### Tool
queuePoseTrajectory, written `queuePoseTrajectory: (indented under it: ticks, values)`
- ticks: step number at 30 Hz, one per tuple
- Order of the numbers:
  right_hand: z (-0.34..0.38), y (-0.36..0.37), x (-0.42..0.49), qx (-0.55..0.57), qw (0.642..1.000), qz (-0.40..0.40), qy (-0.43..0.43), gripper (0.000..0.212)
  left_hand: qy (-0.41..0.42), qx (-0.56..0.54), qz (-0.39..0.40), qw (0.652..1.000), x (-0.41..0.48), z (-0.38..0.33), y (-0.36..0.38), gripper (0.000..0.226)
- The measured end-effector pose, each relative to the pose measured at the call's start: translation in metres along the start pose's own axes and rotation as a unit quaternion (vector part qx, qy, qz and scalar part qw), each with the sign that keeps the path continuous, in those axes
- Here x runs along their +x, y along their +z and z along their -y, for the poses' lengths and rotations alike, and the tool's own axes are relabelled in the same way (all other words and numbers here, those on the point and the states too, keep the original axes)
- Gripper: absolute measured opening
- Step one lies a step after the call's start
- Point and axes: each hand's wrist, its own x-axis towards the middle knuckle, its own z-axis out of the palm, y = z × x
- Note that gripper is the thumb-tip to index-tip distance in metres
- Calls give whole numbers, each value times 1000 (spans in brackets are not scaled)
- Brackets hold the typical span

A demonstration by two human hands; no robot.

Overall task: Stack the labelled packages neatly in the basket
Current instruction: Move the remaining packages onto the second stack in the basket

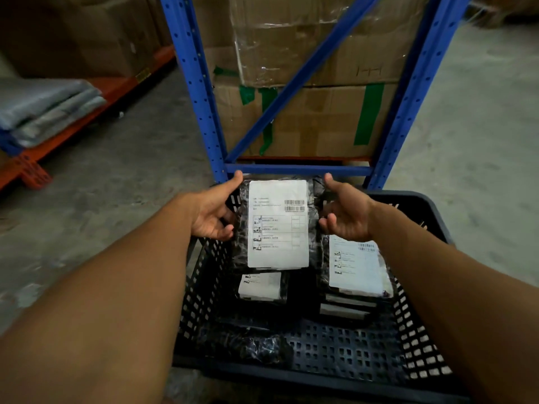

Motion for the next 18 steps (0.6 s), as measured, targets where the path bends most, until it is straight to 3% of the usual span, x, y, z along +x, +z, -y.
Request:
queuePoseTrajectory:
  ticks: [2, 3, 5, 7, 10, 12, 16, 18]
  values:
    - [-1, -1, -5, -44, 998, 28, -31, 99, -14, 22, -32, 999, 4, 3, 2, 99]
    - [-1, 1, -9, -78, 995, 43, -41, 91, -21, 33, -45, 998, 6, 5, 1, 105]
    - [1, 7, -13, -153, 986, 47, -39, 56, -25, 41, -35, 998, 8, 7, -2, 116]
    - [2, 13, -13, -201, 979, 6, -30, 36, -6, 34, 6, 999, 5, 7, -2, 101]
    - [-4, 25, -9, -234, 971, -41, -16, 41, 6, 7, 41, 999, 2, 8, 4, 55]
    - [-15, 33, -5, -233, 972, -20, 12, 39, -13, 15, 32, 999, 6, 11, 6, 38]
    - [-45, 41, 16, -268, 961, 23, 61, 31, -70, 88, 13, 994, 17, 25, 9, 33]
    - [-59, 45, 27, -275, 958, 15, 77, 39, -92, 106, -4, 990, 28, 37, 10, 36]
